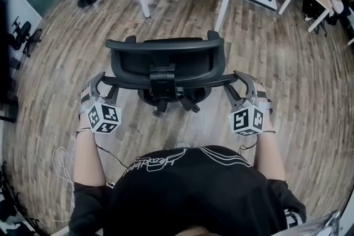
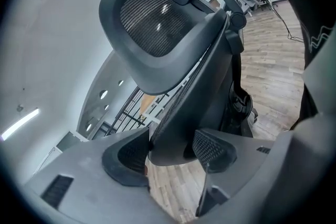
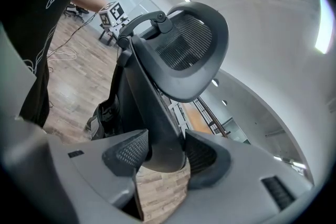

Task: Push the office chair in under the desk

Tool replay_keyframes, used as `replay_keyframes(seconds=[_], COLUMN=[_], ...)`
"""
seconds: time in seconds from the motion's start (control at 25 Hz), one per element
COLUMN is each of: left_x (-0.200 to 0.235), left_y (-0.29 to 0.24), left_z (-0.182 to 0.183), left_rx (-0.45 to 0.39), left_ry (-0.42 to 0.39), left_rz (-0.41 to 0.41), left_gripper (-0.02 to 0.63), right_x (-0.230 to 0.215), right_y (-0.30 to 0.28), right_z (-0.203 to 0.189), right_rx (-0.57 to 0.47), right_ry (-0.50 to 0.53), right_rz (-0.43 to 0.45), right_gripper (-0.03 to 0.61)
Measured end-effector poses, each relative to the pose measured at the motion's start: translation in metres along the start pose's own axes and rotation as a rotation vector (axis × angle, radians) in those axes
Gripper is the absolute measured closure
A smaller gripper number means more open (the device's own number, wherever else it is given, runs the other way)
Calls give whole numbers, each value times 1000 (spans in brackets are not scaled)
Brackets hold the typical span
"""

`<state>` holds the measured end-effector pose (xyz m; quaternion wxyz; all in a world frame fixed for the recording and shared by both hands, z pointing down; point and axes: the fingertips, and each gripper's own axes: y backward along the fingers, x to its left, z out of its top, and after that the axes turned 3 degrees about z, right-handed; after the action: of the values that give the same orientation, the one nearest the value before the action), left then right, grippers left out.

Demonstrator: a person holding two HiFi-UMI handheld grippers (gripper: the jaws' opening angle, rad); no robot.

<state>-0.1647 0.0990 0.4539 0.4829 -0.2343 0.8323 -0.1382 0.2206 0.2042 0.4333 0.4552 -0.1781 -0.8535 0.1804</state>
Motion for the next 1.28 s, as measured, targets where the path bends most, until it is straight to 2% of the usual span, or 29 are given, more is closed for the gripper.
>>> replay_keyframes(seconds=[0.2, 0.68, 1.28], left_x=[13, 22, 103], left_y=[-19, -57, -164], left_z=[-1, -6, -20], left_rx=[2, -48, -158], left_ry=[9, -17, -41], left_rz=[26, 2, -35], left_gripper=[364, 364, 362], right_x=[-7, -4, -28], right_y=[-14, -42, -123], right_z=[5, 4, 50], right_rx=[-10, 48, 170], right_ry=[1, -29, -95], right_rz=[-6, -61, -122], right_gripper=[334, 334, 334])
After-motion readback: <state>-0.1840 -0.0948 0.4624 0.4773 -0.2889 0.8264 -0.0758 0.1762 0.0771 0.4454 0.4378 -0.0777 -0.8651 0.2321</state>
